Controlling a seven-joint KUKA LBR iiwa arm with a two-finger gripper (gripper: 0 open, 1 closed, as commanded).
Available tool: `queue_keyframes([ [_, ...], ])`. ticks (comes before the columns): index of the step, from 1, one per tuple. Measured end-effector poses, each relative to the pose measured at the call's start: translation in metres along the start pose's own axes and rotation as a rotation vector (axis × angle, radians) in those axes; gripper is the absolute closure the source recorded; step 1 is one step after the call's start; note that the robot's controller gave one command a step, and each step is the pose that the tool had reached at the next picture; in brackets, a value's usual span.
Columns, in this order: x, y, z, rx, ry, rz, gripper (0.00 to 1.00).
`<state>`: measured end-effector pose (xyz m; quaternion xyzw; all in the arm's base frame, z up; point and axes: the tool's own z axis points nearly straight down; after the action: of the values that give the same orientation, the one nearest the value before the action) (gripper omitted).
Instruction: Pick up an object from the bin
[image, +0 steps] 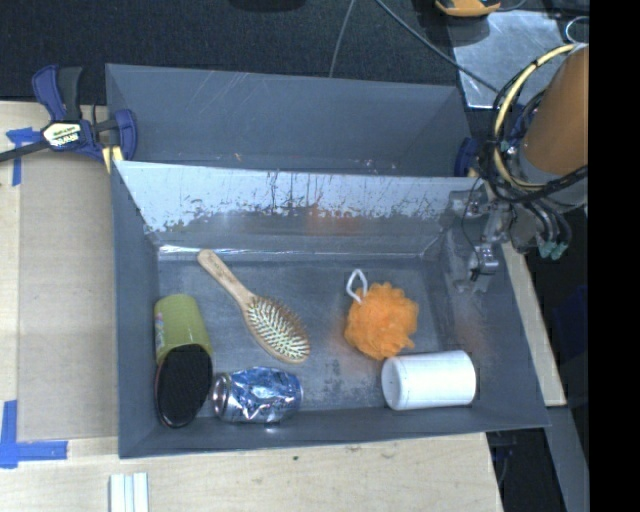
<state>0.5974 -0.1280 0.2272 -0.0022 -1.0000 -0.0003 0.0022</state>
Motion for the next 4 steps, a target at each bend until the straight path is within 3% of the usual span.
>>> queue_keyframes([
  [1,-0.007,-0.03,-0.024,0.004,-0.006,-0.535,0.0],
  [2,-0.026,-0.028,-0.031,0.007,-0.012,-0.773,0.0],
  [3,-0.029,-0.03,-0.121,0.015,-0.021,-1.073,0.0],
  [4,-0.008,0.003,-0.072,0.013,-0.02,-1.19,0.0],
])
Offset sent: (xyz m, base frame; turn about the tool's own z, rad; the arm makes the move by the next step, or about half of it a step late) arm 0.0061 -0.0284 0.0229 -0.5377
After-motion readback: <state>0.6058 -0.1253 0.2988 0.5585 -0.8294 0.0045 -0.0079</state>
